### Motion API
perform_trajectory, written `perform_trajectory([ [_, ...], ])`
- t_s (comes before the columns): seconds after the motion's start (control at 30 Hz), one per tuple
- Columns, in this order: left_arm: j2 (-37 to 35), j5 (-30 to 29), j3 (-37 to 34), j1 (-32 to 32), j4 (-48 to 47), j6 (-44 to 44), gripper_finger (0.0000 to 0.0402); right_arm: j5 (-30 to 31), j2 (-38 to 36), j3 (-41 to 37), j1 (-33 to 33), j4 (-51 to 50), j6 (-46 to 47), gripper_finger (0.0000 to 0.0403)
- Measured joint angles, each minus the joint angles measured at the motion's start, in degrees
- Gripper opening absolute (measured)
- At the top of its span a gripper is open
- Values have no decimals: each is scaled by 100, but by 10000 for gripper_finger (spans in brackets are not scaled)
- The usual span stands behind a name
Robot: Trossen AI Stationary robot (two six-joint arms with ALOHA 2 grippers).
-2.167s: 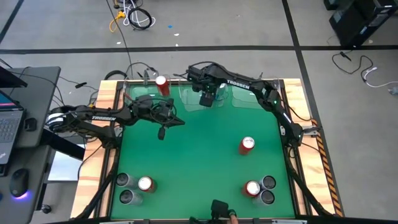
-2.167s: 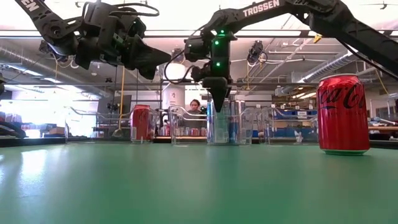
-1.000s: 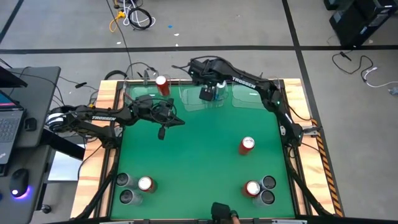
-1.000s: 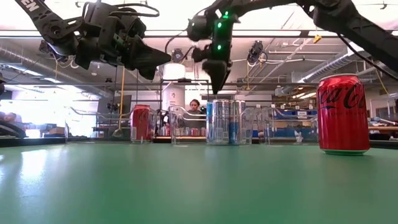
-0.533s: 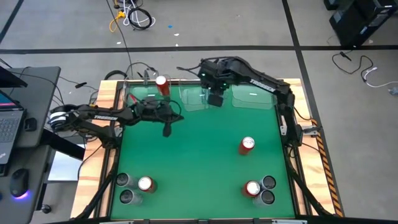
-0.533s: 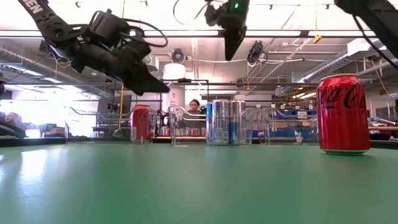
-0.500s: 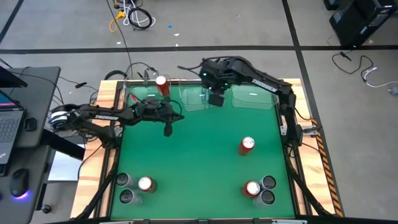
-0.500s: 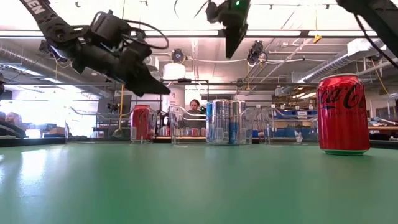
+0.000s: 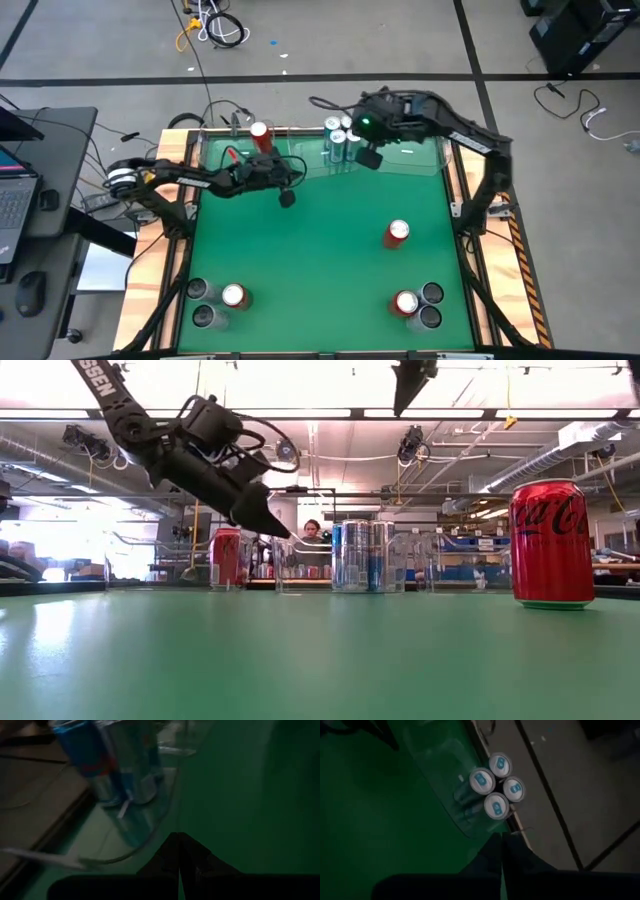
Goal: Sort soda cans
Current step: Adjust the middle transparent bin on the table, then put the red soda can into the transparent left bin
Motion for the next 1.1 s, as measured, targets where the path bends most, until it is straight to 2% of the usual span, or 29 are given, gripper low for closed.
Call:
perform_trajectory([
  [0.2,27,-298,-2,152,-109,-11,5,172,-1315,-2192,270,1732,195,0],
  [0.37,27,-355,-4,332,-58,-83,5,554,-2472,-4044,615,3099,509,0],
  [0.57,25,-262,-4,609,-20,-164,5,335,-3360,-5495,911,3963,1284,3],
  [0.67,23,-86,-4,687,-25,-166,4,-212,-3461,-5852,951,4464,1577,4],
  [0.77,-4,61,-8,693,-59,-222,4,-899,-3431,-5848,927,4521,1639,10],
  [0.93,-369,376,-11,465,-56,-314,4,-965,-3522,-5783,1234,4208,1824,46],
  [1.1,-1058,805,-14,228,-384,-309,4,-940,-3514,-5772,1703,3268,2494,119],
])
